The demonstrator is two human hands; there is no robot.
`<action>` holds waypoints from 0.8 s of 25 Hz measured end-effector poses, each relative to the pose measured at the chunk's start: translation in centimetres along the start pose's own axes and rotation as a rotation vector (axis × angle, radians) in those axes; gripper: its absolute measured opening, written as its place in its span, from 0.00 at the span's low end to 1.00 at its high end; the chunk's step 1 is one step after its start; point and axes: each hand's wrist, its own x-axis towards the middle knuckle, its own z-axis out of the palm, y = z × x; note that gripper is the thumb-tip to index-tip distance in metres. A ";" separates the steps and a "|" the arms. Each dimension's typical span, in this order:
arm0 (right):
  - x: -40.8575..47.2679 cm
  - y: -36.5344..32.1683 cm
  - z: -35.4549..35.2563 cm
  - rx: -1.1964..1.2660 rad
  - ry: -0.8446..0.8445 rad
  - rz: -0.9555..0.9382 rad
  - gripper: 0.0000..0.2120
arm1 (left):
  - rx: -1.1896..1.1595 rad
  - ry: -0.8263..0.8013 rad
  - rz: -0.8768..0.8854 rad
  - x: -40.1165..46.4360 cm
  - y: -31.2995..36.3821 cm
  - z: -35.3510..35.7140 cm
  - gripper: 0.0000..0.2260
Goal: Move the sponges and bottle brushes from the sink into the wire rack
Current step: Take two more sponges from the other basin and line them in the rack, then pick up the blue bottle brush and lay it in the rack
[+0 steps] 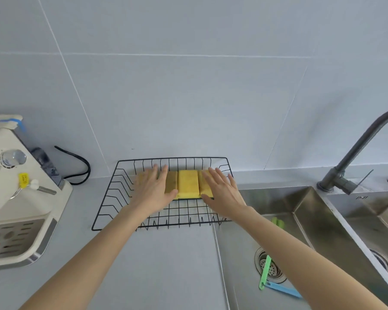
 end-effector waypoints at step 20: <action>-13.2 16.9 -3.9 -0.037 -0.052 0.167 0.31 | -0.045 -0.093 0.232 -4.1 21.6 5.5 0.32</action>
